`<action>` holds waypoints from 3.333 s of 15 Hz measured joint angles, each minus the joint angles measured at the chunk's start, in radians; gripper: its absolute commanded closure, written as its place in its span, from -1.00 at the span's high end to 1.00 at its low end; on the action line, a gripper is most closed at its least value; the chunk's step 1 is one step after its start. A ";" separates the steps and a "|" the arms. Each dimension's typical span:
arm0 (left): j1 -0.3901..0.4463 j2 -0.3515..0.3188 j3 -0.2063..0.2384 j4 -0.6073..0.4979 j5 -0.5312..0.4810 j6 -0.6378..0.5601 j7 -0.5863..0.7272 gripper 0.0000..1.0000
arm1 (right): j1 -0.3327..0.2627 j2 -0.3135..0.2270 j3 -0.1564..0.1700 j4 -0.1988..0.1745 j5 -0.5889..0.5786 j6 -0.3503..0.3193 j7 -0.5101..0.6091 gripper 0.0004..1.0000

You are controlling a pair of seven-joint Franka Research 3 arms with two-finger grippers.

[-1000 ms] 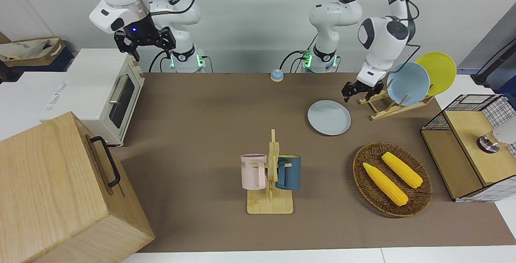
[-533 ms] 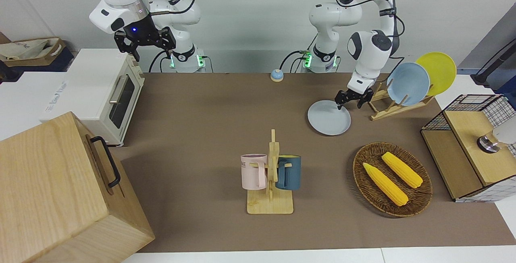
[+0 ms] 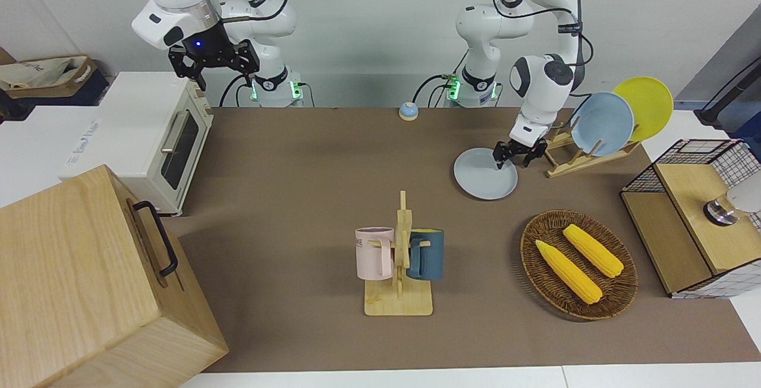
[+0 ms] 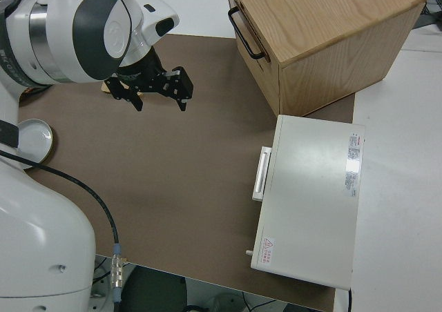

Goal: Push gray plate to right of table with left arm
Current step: 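Lower the left gripper beside the gray plate's edge nearest the robot, then push the gray plate with the left gripper toward the toaster oven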

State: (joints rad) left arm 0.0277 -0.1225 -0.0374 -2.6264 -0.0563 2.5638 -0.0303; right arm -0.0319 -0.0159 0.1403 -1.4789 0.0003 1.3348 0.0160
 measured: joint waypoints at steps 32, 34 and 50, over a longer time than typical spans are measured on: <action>-0.195 0.150 -0.250 0.183 0.050 0.007 -0.844 -1.00 | 0.000 0.000 0.000 0.000 0.000 0.000 0.000 0.97; -0.283 0.188 -0.250 0.228 0.123 0.005 -1.032 -1.00 | 0.000 0.000 0.000 0.000 0.000 0.000 0.000 0.97; -0.563 0.417 -0.253 0.564 0.320 -0.194 -1.553 0.99 | 0.000 0.000 0.000 0.000 0.000 0.000 0.000 0.97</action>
State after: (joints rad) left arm -0.5350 0.2946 -0.2900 -2.0621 0.2635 2.3694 -1.5836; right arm -0.0319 -0.0159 0.1403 -1.4789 0.0003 1.3348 0.0160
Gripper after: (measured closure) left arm 0.938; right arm 0.013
